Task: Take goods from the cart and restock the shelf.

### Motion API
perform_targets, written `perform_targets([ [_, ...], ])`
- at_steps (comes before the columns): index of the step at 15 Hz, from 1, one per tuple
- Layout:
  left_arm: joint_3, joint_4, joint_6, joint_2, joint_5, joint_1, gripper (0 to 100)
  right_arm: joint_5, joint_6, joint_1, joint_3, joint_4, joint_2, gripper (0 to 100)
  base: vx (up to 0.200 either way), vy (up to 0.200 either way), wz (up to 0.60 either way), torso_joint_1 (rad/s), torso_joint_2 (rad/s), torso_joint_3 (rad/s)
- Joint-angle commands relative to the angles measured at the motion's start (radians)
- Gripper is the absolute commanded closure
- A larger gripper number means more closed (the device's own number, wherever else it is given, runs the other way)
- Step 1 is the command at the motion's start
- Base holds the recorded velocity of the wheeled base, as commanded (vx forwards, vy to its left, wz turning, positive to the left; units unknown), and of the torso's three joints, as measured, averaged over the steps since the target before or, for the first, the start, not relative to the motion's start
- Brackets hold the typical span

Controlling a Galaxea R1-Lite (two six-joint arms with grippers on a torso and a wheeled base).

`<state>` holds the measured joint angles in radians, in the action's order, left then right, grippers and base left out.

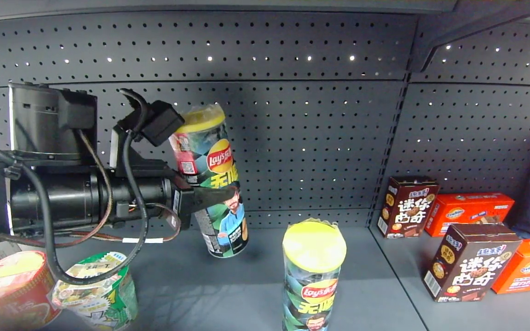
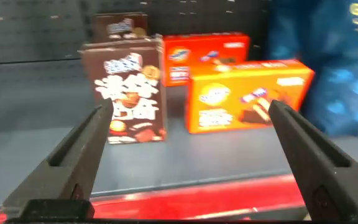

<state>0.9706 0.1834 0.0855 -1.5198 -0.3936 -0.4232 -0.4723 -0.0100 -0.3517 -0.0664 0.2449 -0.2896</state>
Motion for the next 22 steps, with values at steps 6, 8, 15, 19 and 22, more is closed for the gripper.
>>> perform_targets([
  [6, 0.020, -0.005, 0.158, -0.105, -0.128, 0.003, 100, 0.003, -0.001, 0.042, 0.020, -0.219, 0.290, 0, 0.000, 0.000, 0.00, 0.000, 0.00, 0.000],
  [8, 0.028, 0.013, 0.177, -0.148, -0.212, 0.003, 100, 0.008, 0.004, 0.042, 0.025, -0.219, 0.290, 0, 0.000, 0.000, 0.00, 0.000, 0.00, 0.000],
  [15, 0.172, 0.194, 0.207, -0.390, -0.314, 0.004, 100, 0.009, 0.019, 0.042, 0.040, -0.220, 0.290, 0, 0.000, 0.000, 0.00, 0.000, 0.00, 0.000],
  [19, 0.275, 0.194, 0.207, -0.476, -0.343, 0.004, 100, 0.009, 0.025, 0.042, 0.040, -0.220, 0.290, 0, 0.000, 0.000, 0.00, 0.000, 0.00, 0.000],
  [22, 0.276, 0.199, 0.214, -0.510, -0.344, 0.003, 100, 0.009, 0.027, 0.042, 0.040, -0.220, 0.290, 0, 0.000, 0.000, 0.00, 0.000, 0.00, 0.000],
])
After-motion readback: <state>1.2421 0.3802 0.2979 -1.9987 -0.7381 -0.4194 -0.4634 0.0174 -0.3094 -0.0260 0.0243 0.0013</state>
